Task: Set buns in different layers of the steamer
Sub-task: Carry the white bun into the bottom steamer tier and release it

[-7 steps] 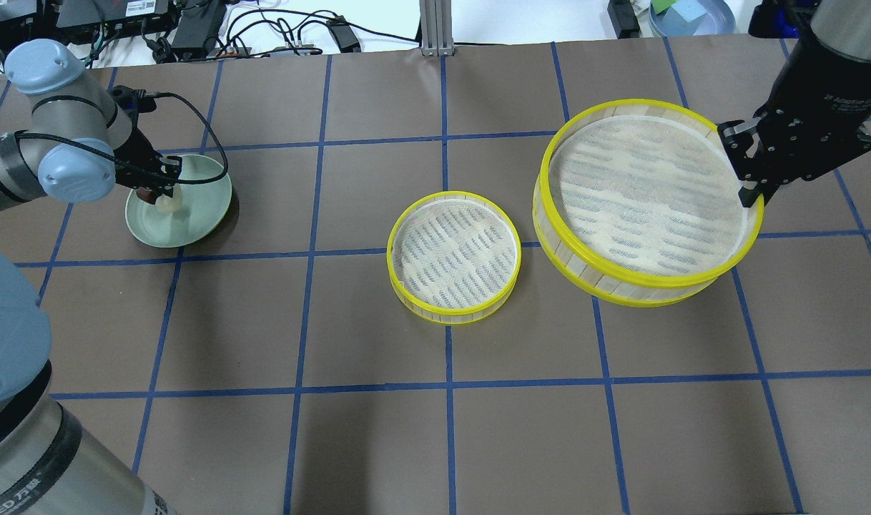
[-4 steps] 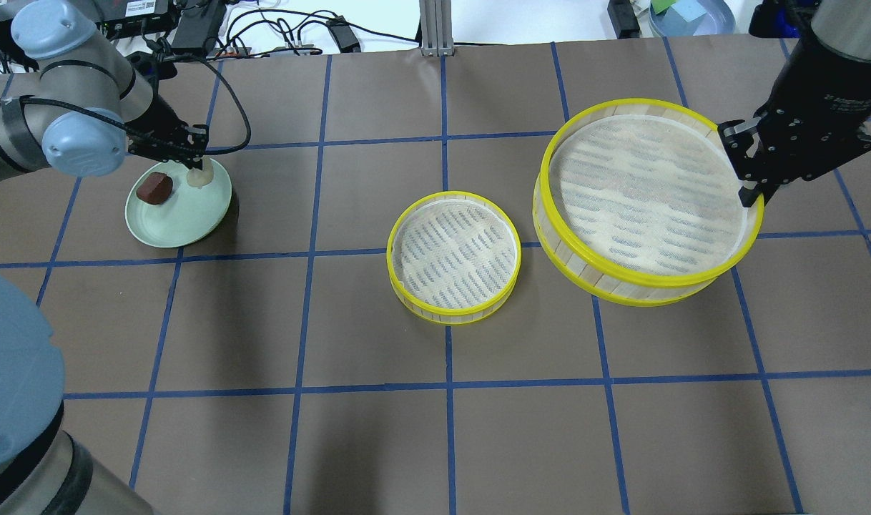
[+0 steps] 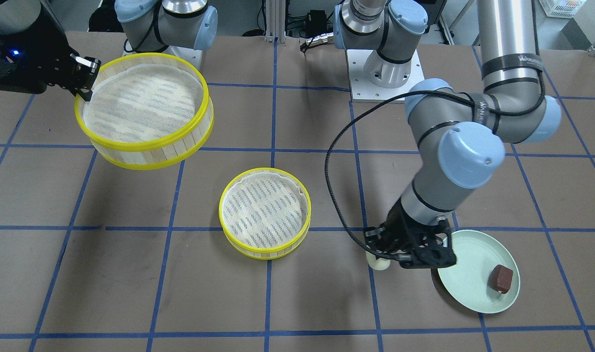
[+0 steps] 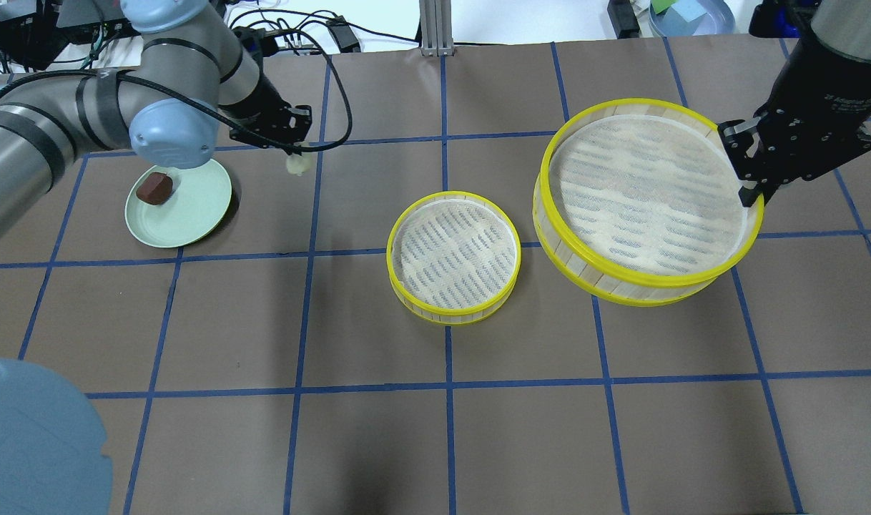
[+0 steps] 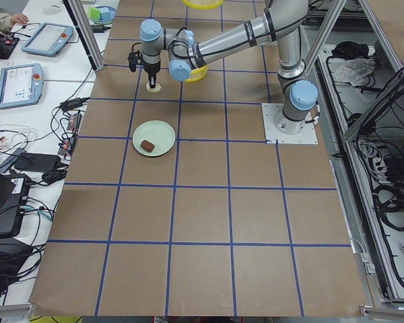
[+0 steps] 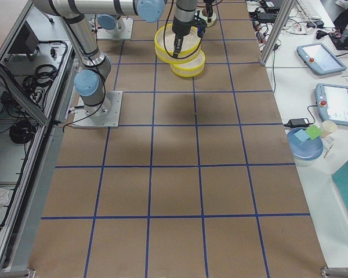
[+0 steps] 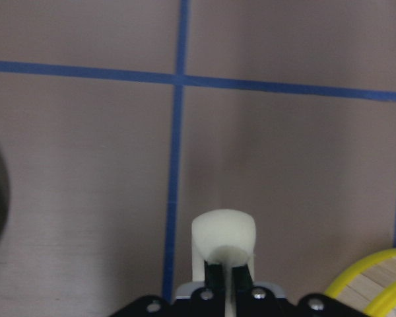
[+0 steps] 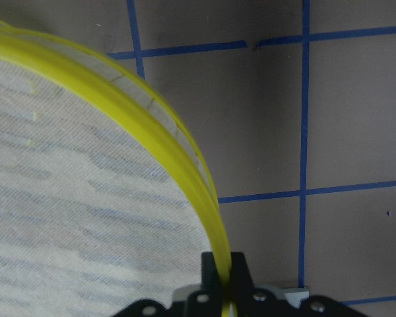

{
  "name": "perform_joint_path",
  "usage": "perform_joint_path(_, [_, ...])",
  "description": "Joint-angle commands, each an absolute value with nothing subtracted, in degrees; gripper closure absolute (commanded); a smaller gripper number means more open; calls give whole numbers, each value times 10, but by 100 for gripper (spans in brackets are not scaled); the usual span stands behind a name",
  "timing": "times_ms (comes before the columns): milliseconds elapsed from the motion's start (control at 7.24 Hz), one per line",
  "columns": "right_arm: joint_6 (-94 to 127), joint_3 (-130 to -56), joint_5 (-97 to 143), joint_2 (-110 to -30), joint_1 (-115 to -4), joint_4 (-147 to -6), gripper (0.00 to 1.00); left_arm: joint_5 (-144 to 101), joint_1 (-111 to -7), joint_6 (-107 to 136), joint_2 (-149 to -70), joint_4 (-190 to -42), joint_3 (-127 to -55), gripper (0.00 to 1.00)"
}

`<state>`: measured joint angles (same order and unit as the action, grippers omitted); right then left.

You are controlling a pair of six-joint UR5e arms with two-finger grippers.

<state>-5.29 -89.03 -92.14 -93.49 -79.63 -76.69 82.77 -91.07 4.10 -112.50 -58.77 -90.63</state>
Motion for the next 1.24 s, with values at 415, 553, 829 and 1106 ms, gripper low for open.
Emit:
perform_joint_path(415, [-55, -890, -923, -935, -795, -766, 100, 746, -1050, 161, -1133, -599, -918, 100])
perform_joint_path(553, [-55, -890, -924, -936, -796, -765, 100, 746, -1060, 169, -1134, -599, -925, 100])
perform_joint_path(829, [-54, -890, -924, -936, -796, -766, 100, 747, -1065, 170, -1126, -605, -938, 1])
perform_joint_path(1106, [-54, -891, -924, -936, -796, -761, 100, 751, -1063, 171, -1119, -622, -936, 0])
